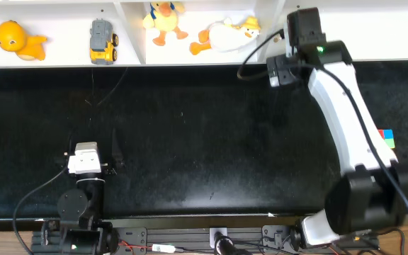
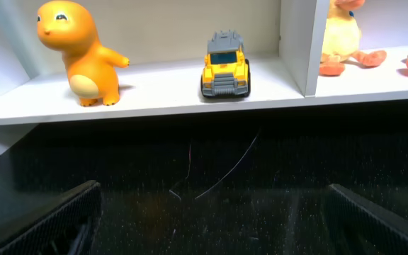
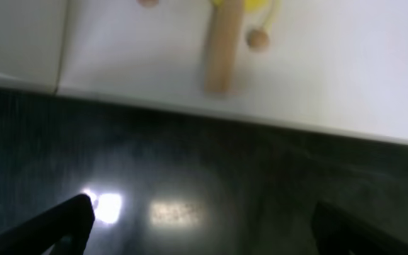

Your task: Store Toys

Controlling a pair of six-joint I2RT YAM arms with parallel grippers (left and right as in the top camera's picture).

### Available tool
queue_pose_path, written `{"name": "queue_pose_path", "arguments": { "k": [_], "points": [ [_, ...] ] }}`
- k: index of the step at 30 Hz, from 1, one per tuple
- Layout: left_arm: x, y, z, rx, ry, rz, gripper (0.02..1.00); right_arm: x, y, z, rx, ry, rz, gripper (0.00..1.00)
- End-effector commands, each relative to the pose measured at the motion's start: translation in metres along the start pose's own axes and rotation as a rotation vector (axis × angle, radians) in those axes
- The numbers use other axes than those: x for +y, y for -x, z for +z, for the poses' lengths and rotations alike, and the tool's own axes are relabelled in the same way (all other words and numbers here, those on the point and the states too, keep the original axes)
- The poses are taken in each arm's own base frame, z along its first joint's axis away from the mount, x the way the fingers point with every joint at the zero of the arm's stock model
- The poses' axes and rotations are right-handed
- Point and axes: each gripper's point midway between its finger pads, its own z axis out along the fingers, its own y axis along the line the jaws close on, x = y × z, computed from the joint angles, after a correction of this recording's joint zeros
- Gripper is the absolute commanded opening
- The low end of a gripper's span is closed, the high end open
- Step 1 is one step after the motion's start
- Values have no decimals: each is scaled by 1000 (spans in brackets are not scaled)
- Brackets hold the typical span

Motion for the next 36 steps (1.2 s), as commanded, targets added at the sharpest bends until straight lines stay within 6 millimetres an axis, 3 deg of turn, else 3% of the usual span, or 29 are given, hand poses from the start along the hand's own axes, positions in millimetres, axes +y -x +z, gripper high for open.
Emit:
{"name": "queue_pose_path", "arguments": {
  "k": [1, 5, 9, 14, 20, 26, 28, 32, 36],
  "points": [
    [1, 2, -1, -11, 8, 14, 996, -25, -37, -40, 0, -77, 51, 996],
    [1, 2, -1, -11, 8, 14, 998, -36, -84, -63, 17, -88, 77, 998],
    [1, 2, -1, -11, 8, 14, 998, -43, -116, -86, -52, -105, 117, 998],
    [1, 2, -1, -11, 8, 14, 998, -47, -129, -117, -177, -118, 148, 996],
    [1, 2, -1, -11, 8, 14, 998, -50, -132, -136, -252, -125, 165, 996],
    [1, 2, -1, -11, 8, 14, 998, -36, -130, -133, -258, -31, 177, 996],
    [1, 2, -1, -11, 8, 14, 996, -41, -132, -127, -229, -38, 197, 993],
    [1, 2, -1, -11, 8, 14, 998, -79, -142, -103, -121, -124, 258, 996],
    [1, 2, -1, -11, 8, 14, 998, -118, -173, -69, 75, -159, 217, 996]
  ]
}}
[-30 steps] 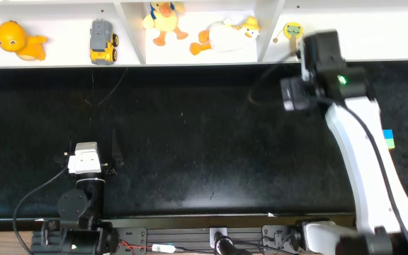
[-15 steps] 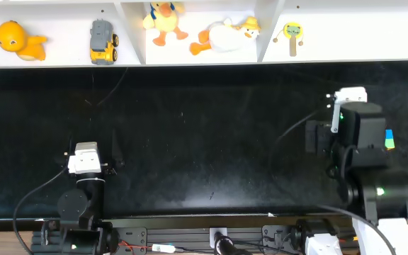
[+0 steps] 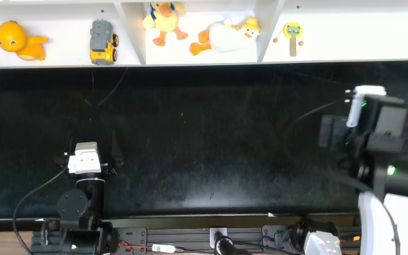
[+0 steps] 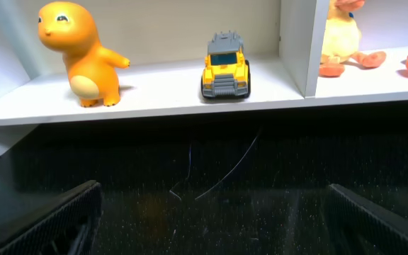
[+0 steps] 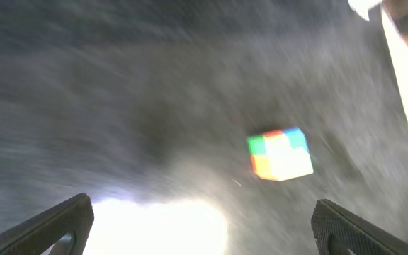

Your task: Store Toys

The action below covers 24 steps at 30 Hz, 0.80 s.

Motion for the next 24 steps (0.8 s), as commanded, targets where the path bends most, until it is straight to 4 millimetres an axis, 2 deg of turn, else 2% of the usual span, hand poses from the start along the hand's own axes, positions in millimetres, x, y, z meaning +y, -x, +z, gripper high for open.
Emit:
{"name": "queue_pose_path", "arguments": {
  "k": [1, 4, 6, 9, 11, 14, 20, 24],
  "points": [
    [1, 2, -1, -11, 8, 14, 998, -35, -25, 38, 178, -16, -84, 998],
    [1, 2, -1, -11, 8, 14, 996, -58, -33, 69, 226, 37, -40, 996],
    [1, 2, -1, -11, 8, 14, 998, -76, -32, 88, 210, 47, 21, 996],
    [1, 2, -1, -11, 8, 14, 998, -92, -25, 107, 164, 55, 70, 996],
    [1, 2, -1, -11, 8, 14, 998, -94, -24, 115, 158, 68, 30, 996],
    [1, 2, -1, -11, 8, 14, 998, -88, -29, 127, 177, 118, -36, 993],
    [1, 2, -1, -11, 8, 14, 998, -84, -26, 151, 177, 146, -69, 996],
    [1, 2, -1, -11, 8, 14, 998, -81, -38, 163, 222, 164, -105, 996]
  ]
}}
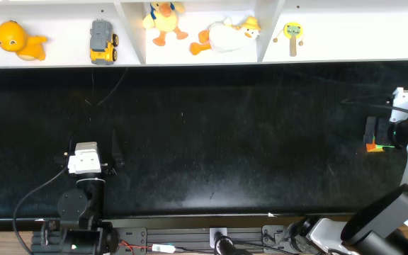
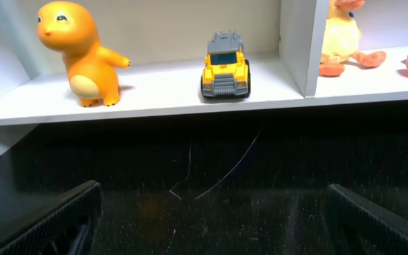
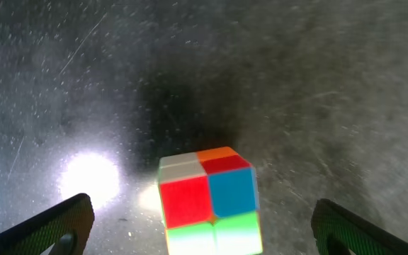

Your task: Store Toys

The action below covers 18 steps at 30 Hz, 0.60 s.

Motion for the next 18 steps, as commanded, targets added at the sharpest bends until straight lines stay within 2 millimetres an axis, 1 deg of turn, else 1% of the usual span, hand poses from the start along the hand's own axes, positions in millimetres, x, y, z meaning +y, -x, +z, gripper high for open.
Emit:
{"name": "queue_pose_path", "arguments": {
  "k": [1, 5, 9, 13, 15, 17, 18],
  "points": [
    [1, 2, -1, -11, 8, 14, 998, 8, -8, 14, 30, 32, -62, 996],
    [1, 2, -1, -11, 8, 14, 998, 18, -17, 24, 44, 39, -79, 996],
    [1, 2, -1, -11, 8, 14, 998, 13, -24, 35, 47, -9, -80, 996],
    [1, 2, -1, -11, 8, 14, 998, 12, -26, 43, 30, -31, -81, 998],
    [1, 2, -1, -11, 8, 14, 998, 11, -25, 43, 25, -35, -73, 952],
    [1, 2, -1, -11, 8, 14, 996, 10, -25, 43, 22, -37, -60, 869],
    [1, 2, -1, -11, 8, 14, 998, 10, -25, 43, 23, -37, -47, 849]
  ]
}}
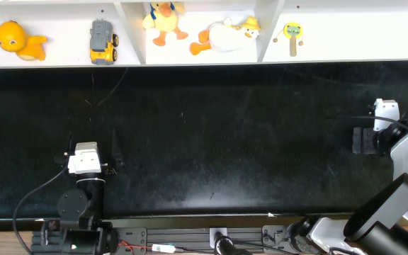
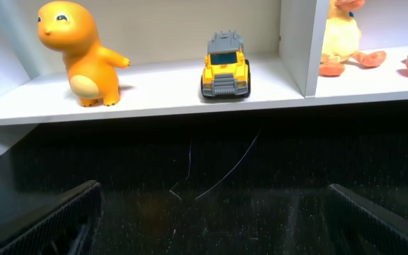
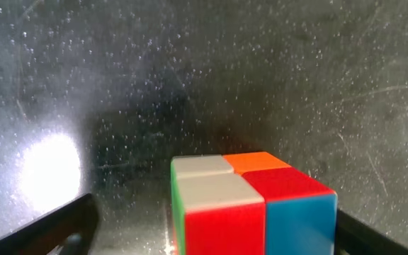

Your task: Store Toys

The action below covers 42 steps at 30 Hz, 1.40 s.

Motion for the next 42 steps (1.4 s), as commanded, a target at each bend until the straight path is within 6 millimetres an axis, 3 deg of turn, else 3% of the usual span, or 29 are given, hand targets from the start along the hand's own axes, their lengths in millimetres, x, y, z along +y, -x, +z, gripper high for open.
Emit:
{"name": "queue_pose_path", "arguments": {
  "k": [1, 2, 5, 9, 18, 26, 33, 37, 42],
  "points": [
    [1, 2, -1, -11, 8, 14, 998, -1, -1, 2, 3, -4, 40, 849],
    [1, 2, -1, -11, 8, 14, 998, -1, -1, 2, 2, -3, 51, 858],
    [1, 2, -1, -11, 8, 14, 998, -1, -1, 2, 1, -4, 66, 693],
    [1, 2, -1, -11, 8, 14, 998, -1, 3, -1, -17, -6, 95, 570],
    [1, 2, -1, -11, 8, 14, 998, -13, 36, -36, -162, -27, 229, 570],
    [1, 2, -1, -11, 8, 14, 998, -29, 100, -77, -328, -46, 299, 588],
    [1, 2, -1, -11, 8, 14, 998, -31, 149, -92, -396, -9, 311, 590],
    [1, 2, -1, -11, 8, 14, 998, -24, 148, -88, -348, -5, 301, 599],
    [1, 2, -1, -11, 8, 14, 998, -24, 113, -90, -299, -14, 348, 614]
  ]
}}
